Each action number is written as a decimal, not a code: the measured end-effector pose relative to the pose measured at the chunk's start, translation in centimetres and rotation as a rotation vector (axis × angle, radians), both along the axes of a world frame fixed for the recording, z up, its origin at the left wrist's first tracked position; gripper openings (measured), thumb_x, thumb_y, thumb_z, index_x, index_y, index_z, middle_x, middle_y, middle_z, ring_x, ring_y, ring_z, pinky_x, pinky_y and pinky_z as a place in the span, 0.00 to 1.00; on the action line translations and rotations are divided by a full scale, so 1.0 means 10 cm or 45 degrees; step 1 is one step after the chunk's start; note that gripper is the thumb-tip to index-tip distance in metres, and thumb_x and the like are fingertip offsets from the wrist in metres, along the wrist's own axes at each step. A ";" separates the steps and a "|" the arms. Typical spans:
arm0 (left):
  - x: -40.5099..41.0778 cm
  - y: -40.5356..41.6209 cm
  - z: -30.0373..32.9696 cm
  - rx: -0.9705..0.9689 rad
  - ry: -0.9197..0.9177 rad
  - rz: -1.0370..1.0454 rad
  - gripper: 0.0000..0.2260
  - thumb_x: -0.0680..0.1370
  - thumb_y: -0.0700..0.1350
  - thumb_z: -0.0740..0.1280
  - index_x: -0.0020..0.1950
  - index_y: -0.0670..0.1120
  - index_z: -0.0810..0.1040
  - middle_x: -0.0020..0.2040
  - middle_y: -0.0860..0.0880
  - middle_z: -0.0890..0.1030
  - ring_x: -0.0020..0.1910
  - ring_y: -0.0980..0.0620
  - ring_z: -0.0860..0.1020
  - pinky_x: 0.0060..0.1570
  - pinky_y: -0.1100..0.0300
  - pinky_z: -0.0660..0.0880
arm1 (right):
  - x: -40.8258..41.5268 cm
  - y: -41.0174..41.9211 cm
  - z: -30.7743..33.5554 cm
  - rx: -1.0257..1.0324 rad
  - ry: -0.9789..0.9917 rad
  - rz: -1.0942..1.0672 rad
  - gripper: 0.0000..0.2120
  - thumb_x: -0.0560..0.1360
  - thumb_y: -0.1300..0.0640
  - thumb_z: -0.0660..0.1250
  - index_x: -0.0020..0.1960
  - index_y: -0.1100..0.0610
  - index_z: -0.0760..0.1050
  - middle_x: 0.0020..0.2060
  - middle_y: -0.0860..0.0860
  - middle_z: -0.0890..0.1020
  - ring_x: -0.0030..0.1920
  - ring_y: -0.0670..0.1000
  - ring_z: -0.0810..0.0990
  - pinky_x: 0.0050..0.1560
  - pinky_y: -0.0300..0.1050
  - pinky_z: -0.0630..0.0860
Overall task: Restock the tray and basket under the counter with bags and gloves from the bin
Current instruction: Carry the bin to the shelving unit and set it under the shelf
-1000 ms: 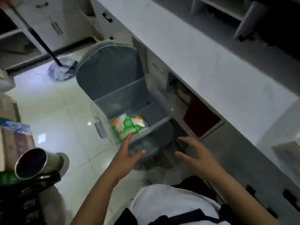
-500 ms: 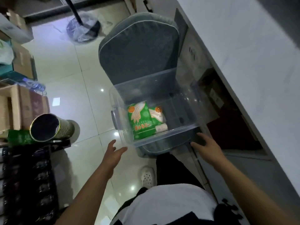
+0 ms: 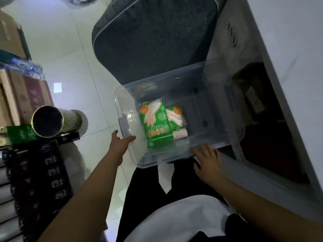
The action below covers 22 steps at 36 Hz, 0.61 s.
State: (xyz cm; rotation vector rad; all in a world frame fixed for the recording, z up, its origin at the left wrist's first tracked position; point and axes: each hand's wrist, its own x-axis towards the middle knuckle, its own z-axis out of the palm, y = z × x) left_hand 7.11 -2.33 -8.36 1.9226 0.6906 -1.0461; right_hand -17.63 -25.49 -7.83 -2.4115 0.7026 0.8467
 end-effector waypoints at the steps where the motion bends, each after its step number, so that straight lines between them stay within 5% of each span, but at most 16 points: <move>1: 0.06 -0.04 -0.04 -0.005 -0.010 0.010 0.46 0.71 0.44 0.78 0.80 0.51 0.51 0.78 0.41 0.62 0.71 0.42 0.68 0.65 0.51 0.66 | -0.01 0.00 0.00 -0.001 0.009 0.015 0.31 0.73 0.51 0.67 0.75 0.47 0.64 0.77 0.53 0.62 0.78 0.60 0.50 0.73 0.59 0.52; 7: 0.40 -0.16 -0.18 -0.041 -0.007 0.042 0.42 0.73 0.37 0.74 0.80 0.48 0.54 0.74 0.41 0.68 0.58 0.44 0.73 0.55 0.53 0.71 | 0.08 -0.04 0.09 -0.049 0.086 -0.148 0.28 0.74 0.46 0.64 0.74 0.45 0.66 0.76 0.50 0.64 0.79 0.55 0.50 0.75 0.58 0.49; 10: 0.44 -0.09 -0.18 0.012 -0.029 0.036 0.40 0.70 0.33 0.75 0.77 0.45 0.60 0.69 0.39 0.72 0.54 0.42 0.75 0.47 0.48 0.78 | 0.15 -0.06 0.18 -0.101 -0.008 -0.419 0.24 0.76 0.49 0.65 0.71 0.53 0.72 0.73 0.55 0.69 0.76 0.57 0.59 0.74 0.55 0.55; 13: 0.40 -0.08 -0.12 0.143 -0.210 -0.089 0.35 0.69 0.34 0.76 0.74 0.44 0.68 0.64 0.40 0.76 0.52 0.43 0.78 0.38 0.56 0.77 | 0.33 -0.27 0.27 -0.217 -0.225 -0.687 0.22 0.74 0.54 0.67 0.66 0.61 0.76 0.67 0.61 0.75 0.70 0.62 0.68 0.69 0.59 0.63; 15: 0.37 -0.08 -0.09 0.193 -0.330 -0.194 0.30 0.69 0.33 0.74 0.70 0.43 0.72 0.58 0.42 0.76 0.45 0.46 0.78 0.33 0.63 0.73 | 0.45 -0.50 0.32 -0.237 -0.256 -0.828 0.22 0.76 0.56 0.69 0.67 0.62 0.74 0.66 0.63 0.74 0.67 0.64 0.70 0.65 0.60 0.67; 18: 0.35 -0.07 -0.05 0.191 -0.343 -0.182 0.29 0.69 0.32 0.73 0.69 0.43 0.74 0.56 0.42 0.78 0.49 0.44 0.79 0.33 0.63 0.71 | 0.62 -0.90 0.28 -0.114 -0.242 -1.042 0.27 0.77 0.53 0.68 0.72 0.64 0.67 0.65 0.65 0.75 0.64 0.65 0.74 0.64 0.57 0.72; 22: 0.41 -0.04 -0.03 0.214 -0.359 -0.167 0.28 0.70 0.32 0.72 0.68 0.44 0.74 0.56 0.44 0.80 0.48 0.46 0.77 0.35 0.62 0.72 | 0.86 -1.41 0.03 0.043 -0.019 -1.205 0.39 0.75 0.45 0.69 0.79 0.58 0.56 0.76 0.59 0.63 0.73 0.60 0.65 0.72 0.53 0.63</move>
